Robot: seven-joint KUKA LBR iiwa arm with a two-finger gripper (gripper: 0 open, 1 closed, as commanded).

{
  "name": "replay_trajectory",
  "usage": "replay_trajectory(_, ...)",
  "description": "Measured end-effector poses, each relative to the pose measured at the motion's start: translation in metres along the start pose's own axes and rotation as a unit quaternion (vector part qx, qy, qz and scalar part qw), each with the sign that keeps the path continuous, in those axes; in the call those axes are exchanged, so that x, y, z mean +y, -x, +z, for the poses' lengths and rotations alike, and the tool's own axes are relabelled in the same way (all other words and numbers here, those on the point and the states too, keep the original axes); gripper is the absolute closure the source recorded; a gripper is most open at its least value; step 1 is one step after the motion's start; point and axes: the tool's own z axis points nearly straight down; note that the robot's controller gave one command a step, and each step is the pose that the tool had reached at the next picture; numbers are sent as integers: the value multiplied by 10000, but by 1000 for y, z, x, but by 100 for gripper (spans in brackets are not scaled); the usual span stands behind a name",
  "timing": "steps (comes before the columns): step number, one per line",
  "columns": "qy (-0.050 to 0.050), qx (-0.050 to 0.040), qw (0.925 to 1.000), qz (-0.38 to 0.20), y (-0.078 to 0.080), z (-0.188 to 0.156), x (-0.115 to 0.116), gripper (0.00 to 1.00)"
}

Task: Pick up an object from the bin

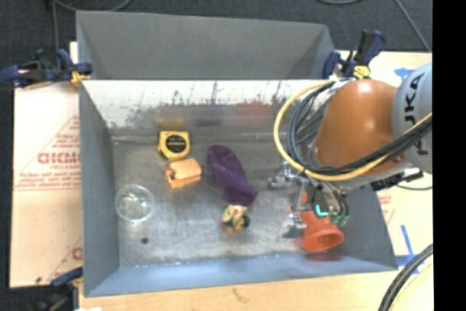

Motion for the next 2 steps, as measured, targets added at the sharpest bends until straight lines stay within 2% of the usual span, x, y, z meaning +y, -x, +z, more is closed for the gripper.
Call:
replay_trajectory(1, -3, -39, 10000, -4, 2, -3, 0, 0)
replay_trajectory(2, 7, -75, 9996, 281, 8, 41, 22, 0)
